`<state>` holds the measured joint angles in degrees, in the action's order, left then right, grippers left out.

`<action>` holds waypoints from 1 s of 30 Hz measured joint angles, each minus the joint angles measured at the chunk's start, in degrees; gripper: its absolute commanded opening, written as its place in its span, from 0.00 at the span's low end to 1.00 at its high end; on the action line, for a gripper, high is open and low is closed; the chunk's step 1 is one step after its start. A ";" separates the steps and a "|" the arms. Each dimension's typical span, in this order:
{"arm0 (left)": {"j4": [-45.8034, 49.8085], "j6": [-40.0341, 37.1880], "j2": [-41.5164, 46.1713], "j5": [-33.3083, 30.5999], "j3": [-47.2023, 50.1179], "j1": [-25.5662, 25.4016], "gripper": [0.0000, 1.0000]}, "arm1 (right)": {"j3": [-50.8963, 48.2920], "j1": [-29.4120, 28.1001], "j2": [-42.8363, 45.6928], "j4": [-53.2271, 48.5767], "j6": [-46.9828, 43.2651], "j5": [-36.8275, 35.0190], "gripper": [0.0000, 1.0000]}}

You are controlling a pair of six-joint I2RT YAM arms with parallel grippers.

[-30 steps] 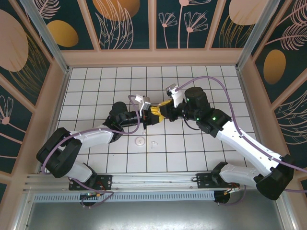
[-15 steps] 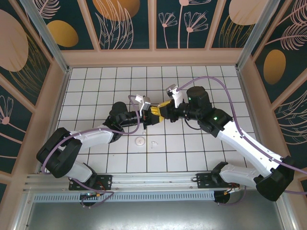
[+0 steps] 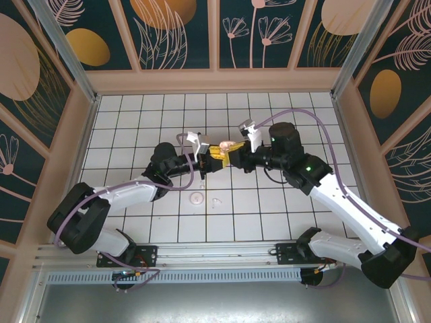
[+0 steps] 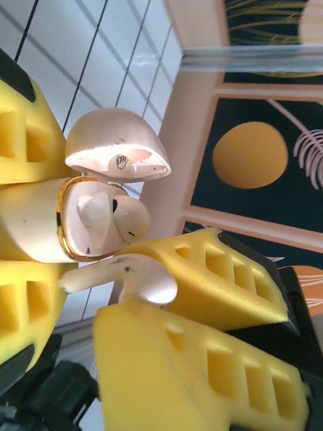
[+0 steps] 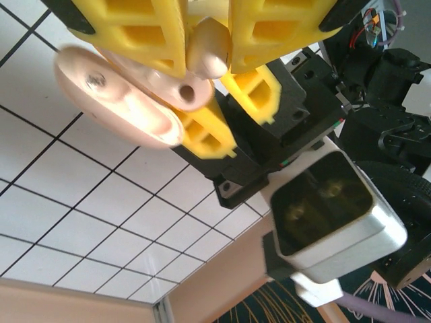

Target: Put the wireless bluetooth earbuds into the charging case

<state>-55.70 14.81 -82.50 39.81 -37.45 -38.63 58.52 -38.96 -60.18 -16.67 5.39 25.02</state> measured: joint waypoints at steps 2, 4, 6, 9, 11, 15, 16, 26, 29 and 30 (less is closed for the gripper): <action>0.02 -2.62 1.44 -0.98 0.63 0.00 0.11 | 0.22 0.15 0.72 0.00 -0.02 0.04 0.20; -0.02 -5.64 2.71 -1.79 1.70 0.00 0.10 | 0.70 0.20 0.94 0.24 -0.15 0.20 0.20; 0.04 -8.44 3.67 -2.75 2.99 0.00 0.10 | 1.01 0.20 0.94 0.59 -0.17 0.37 0.20; 0.50 -11.93 4.24 -3.67 4.07 0.00 0.10 | 1.07 0.20 0.74 1.09 -0.17 0.87 0.20; 0.74 -13.35 4.24 -4.17 4.17 0.00 0.11 | 1.33 0.15 0.11 1.18 -0.15 1.07 0.20; 0.83 -14.62 4.24 -4.42 4.17 0.00 0.11 | 2.12 -0.79 -1.88 1.46 -0.17 1.03 0.20; 0.83 -14.69 4.24 -4.46 4.20 0.00 0.11 | 2.23 -1.05 -2.27 1.49 -0.17 1.03 0.20; 0.85 -14.10 4.24 -4.57 4.17 0.00 0.11 | 2.25 -2.05 -3.87 2.32 -0.20 0.09 0.20; 0.87 -13.44 4.24 -4.59 4.13 0.00 0.11 | 2.25 -2.58 -4.33 3.39 -0.20 -1.03 0.20; 0.87 -13.20 4.24 -4.59 4.11 0.00 0.11 | 2.25 -2.78 -4.48 3.76 -0.17 -1.40 0.20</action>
<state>-54.83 1.61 -78.26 35.22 -33.34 -38.63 60.77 -41.74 -64.66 -12.91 5.21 23.62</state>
